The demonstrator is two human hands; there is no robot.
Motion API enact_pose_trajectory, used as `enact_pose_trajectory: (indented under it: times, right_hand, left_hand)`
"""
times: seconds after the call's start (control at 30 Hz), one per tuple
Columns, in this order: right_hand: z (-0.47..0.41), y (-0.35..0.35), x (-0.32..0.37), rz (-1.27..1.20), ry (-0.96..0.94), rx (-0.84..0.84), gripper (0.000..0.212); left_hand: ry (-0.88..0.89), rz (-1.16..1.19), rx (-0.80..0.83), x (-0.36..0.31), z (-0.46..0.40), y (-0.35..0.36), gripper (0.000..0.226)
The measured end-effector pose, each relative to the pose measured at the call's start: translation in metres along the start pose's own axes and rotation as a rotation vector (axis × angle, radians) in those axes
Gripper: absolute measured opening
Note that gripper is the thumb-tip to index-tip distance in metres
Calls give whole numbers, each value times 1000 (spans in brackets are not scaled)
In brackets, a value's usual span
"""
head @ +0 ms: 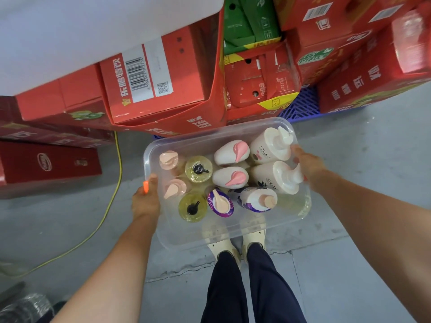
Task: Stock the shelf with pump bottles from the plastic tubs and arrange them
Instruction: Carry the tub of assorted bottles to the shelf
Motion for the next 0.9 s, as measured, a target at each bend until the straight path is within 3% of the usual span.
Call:
enact_pose_trajectory:
  times: [0.17,0.6,0.8,0.9]
  right_hand:
    - [25,-5,-1,-13,10,-15,49]
    - [152,-53,11,14,-106,-98,50]
    - [229,-78,15,12,-199,-119,50]
    - [261,-89,19,27,-230,-129,60]
  left_hand:
    - [-127,35,16,-3,12,-12,59]
    - [-167,182,50,-15,87,-81,63]
    - [-164,249,23,-26,141,-136,101]
    - [-137,274,-32,-39,170,-167,81]
Point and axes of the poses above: each hand's wrist, its own z-axis away from the middle knuckle, its own y-axis out of the palm, x = y × z, the point moved 8 cm from there along -z, towards the middle knuckle, and after that the axes turned 11 degrees about z, right-handed, at the moved point
